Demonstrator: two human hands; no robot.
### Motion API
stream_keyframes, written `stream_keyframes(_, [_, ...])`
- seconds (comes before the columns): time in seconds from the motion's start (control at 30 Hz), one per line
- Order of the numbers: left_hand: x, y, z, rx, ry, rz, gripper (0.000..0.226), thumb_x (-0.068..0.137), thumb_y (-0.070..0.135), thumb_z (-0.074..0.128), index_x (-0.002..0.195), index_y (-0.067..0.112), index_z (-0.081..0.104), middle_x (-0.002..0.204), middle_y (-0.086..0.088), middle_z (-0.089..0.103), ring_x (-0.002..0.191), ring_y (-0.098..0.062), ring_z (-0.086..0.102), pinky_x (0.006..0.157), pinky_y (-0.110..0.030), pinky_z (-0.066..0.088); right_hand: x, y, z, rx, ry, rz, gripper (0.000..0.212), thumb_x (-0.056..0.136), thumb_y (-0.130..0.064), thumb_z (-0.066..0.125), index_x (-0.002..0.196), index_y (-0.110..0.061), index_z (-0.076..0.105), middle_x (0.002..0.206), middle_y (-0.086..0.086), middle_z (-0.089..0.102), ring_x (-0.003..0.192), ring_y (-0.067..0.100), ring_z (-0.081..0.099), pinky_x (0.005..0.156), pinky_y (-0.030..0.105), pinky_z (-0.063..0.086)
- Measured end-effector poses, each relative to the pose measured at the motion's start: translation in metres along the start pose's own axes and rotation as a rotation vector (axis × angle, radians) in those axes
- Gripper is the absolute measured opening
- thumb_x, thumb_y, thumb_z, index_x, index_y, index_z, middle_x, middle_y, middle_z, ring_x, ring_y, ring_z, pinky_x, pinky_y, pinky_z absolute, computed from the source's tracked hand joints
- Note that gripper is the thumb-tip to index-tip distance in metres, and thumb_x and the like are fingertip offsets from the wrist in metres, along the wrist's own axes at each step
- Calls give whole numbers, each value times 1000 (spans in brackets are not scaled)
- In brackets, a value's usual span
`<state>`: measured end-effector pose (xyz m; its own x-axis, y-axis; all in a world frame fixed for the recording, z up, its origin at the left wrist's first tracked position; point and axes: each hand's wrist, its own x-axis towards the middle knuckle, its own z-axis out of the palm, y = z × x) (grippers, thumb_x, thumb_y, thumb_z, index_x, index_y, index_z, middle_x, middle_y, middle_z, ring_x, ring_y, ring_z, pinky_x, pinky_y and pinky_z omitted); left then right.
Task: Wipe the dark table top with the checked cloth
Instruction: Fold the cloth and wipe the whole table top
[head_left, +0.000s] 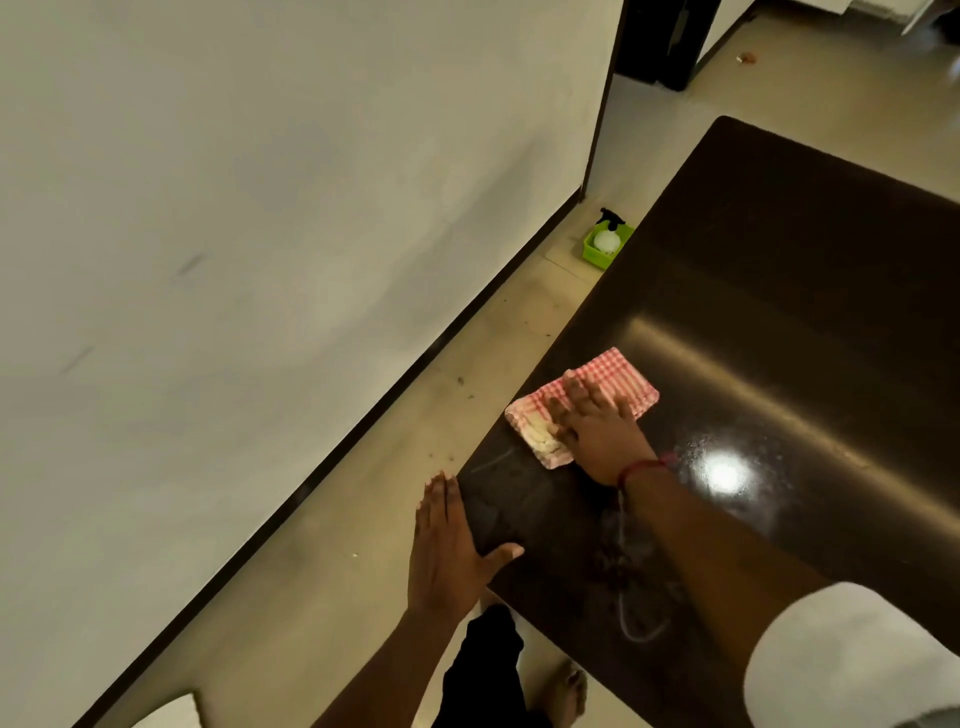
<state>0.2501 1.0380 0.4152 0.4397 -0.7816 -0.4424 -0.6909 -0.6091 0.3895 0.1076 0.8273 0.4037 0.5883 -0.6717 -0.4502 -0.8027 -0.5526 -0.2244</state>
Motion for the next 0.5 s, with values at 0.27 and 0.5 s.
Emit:
stream_keyframes(0.27, [-22, 9, 10, 14, 74, -144, 129, 60, 95, 18, 153, 8, -3, 163, -12, -1, 151, -27, -2, 121, -39, 1, -20, -73, 33, -4, 48, -32, 53, 102, -37, 24, 152, -30, 7, 161, 6, -10, 147, 31, -11, 113, 57, -6])
stream_keyframes(0.5, [-19, 11, 8, 46, 71, -115, 114, 76, 78, 50, 153, 11, -1, 163, -10, 5, 150, -26, 5, 123, -40, 10, -12, -51, 23, 101, 123, 229, 54, 102, -35, 25, 152, -28, 7, 161, 7, -9, 147, 33, -9, 115, 62, 1])
